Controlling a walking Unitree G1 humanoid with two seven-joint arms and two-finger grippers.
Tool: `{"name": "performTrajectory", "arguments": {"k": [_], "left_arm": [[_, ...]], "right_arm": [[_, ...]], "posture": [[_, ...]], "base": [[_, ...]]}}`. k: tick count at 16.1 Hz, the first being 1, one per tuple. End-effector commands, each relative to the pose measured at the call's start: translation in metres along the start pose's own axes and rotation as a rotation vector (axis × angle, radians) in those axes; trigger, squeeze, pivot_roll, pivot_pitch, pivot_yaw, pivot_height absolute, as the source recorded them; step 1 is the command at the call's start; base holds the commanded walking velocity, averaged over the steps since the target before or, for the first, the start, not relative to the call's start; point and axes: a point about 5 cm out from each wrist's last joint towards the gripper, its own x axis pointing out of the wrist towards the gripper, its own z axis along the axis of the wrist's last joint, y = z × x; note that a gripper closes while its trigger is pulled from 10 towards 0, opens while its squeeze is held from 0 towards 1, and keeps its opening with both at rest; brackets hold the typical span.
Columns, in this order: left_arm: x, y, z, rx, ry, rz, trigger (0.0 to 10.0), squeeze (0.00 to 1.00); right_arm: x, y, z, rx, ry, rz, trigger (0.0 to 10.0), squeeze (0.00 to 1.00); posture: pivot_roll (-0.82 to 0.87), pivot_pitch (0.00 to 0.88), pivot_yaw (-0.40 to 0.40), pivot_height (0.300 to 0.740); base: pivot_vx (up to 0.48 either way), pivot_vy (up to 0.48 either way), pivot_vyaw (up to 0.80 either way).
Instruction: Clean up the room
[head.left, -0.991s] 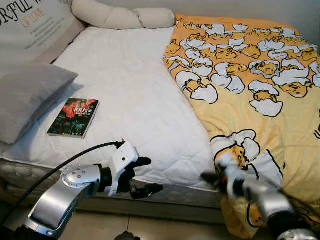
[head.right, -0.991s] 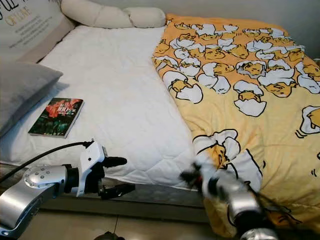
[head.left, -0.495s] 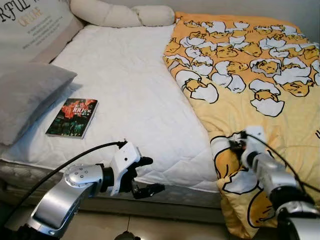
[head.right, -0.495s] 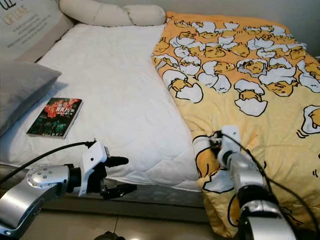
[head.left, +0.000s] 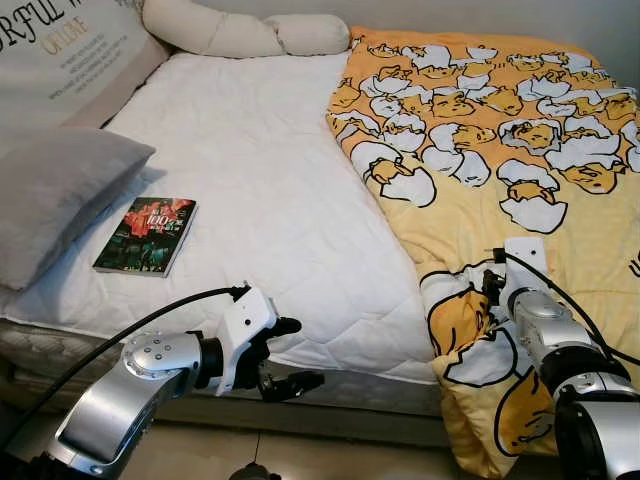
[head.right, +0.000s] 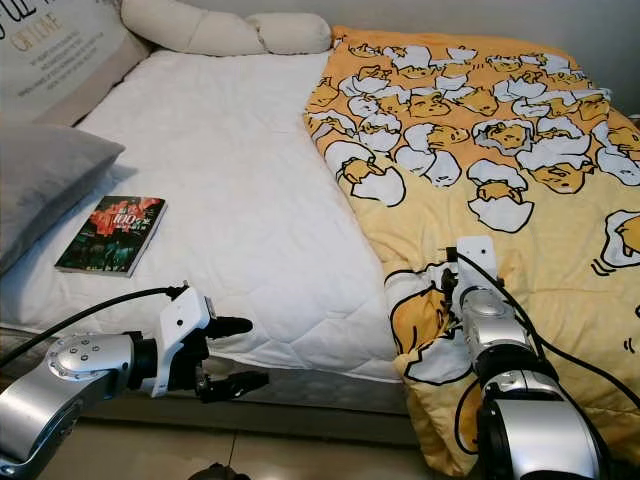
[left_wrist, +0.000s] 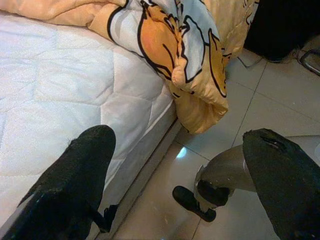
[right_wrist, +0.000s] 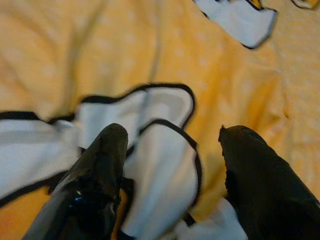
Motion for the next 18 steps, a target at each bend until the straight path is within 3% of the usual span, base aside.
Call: {"name": "performTrajectory", "arguments": {"k": [1, 2, 3, 4, 7, 10, 11, 13, 14, 18], "left_arm": [[-0.002, 0.002, 0.004, 0.015, -0.003, 0.007, 10.0, 0.9], [-0.002, 0.002, 0.004, 0.016, -0.002, 0.007, 10.0, 0.9], [-0.002, 0.002, 0.004, 0.016, -0.002, 0.007, 10.0, 0.9], [-0.001, 0.002, 0.004, 0.016, -0.001, 0.005, 10.0, 0.89], [-0.001, 0.001, 0.004, 0.013, 0.001, 0.0, 10.0, 0.89], [-0.001, 0.001, 0.004, 0.013, 0.001, -0.001, 10.0, 0.89], [-0.001, 0.002, 0.004, 0.014, 0.003, -0.002, 10.0, 0.89], [-0.002, 0.002, 0.004, 0.015, 0.006, -0.003, 10.0, 0.89], [-0.003, 0.001, 0.004, 0.017, 0.007, -0.004, 10.0, 0.89], [-0.013, -0.002, 0.004, 0.021, 0.027, -0.012, 10.0, 0.9]], "right_arm": [[0.001, -0.006, -0.001, -0.014, 0.034, -0.051, 10.0, 0.54], [0.001, -0.007, -0.004, -0.005, 0.053, -0.062, 10.0, 0.0], [0.001, -0.008, -0.007, 0.003, 0.073, -0.07, 10.0, 0.0], [-0.001, -0.009, -0.022, 0.058, 0.177, -0.085, 10.0, 0.0], [-0.005, -0.008, -0.046, 0.248, 0.293, -0.078, 10.0, 0.0], [-0.008, -0.008, -0.057, 0.318, 0.336, -0.065, 10.0, 0.0], [-0.008, -0.006, -0.061, 0.388, 0.348, -0.039, 10.0, 0.0], [-0.01, -0.004, -0.067, 0.461, 0.328, 0.019, 7.2, 0.0], [-0.01, -0.003, -0.067, 0.452, 0.31, 0.042, 6.4, 0.0], [-0.009, 0.0, -0.064, 0.412, 0.282, 0.083, 6.4, 0.0]], "posture": [[0.05, 0.0, 0.032, 0.74], [0.05, 0.0, 0.032, 0.74], [0.05, 0.0, 0.033, 0.74], [0.05, 0.0, 0.033, 0.74], [0.05, 0.0, 0.035, 0.74], [0.05, 0.0, 0.036, 0.74], [0.05, 0.0, 0.037, 0.74], [0.06, 0.0, 0.04, 0.74], [0.06, 0.0, 0.041, 0.74], [0.1, 0.018, 0.053, 0.74]], "base": [[0.0, 0.0, 0.0], [0.0, 0.0, 0.0], [0.0, 0.0, 0.0], [0.0, 0.0, 0.0], [0.0, 0.0, 0.0], [0.0, 0.0, 0.0], [0.0, 0.0, 0.0], [0.0, 0.0, 0.0], [0.0, 0.0, 0.0], [0.0, 0.0, 0.0]]}}
